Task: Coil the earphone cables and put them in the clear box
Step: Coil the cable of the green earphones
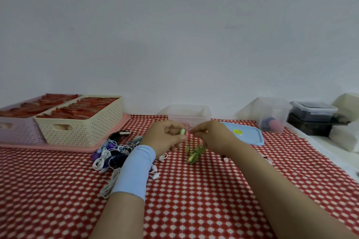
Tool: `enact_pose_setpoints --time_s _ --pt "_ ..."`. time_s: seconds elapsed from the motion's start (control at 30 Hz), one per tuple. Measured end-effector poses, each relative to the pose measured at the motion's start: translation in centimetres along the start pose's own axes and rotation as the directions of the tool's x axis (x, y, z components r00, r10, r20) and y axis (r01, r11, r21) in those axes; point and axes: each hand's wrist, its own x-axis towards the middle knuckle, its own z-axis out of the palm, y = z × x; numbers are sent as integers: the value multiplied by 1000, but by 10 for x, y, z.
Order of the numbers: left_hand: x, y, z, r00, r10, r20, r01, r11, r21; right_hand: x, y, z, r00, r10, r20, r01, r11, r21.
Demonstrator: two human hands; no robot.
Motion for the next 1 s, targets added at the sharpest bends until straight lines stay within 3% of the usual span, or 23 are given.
enact_pose_setpoints --time_s 0.1,0.2,0.5,0.73,1.0 --pt "-2 1 -3 1000 -19 -9 19 999 29 11 -6 1 987 66 149 -51 993 -103" --pt "-2 1 -3 999 -40 10 39 997 70 16 -11 5 975 112 190 -66 970 -233" --pt "-1 -2 -5 997 -80 12 78 989 125 13 -19 21 960 -14 280 61 985 -161" --pt "1 -6 -5 992 -126 21 119 974 194 11 -21 18 933 -137 332 220 949 -227" --pt "0 -5 -4 992 -111 66 92 965 244 11 -9 13 922 -192 335 277 933 -228"
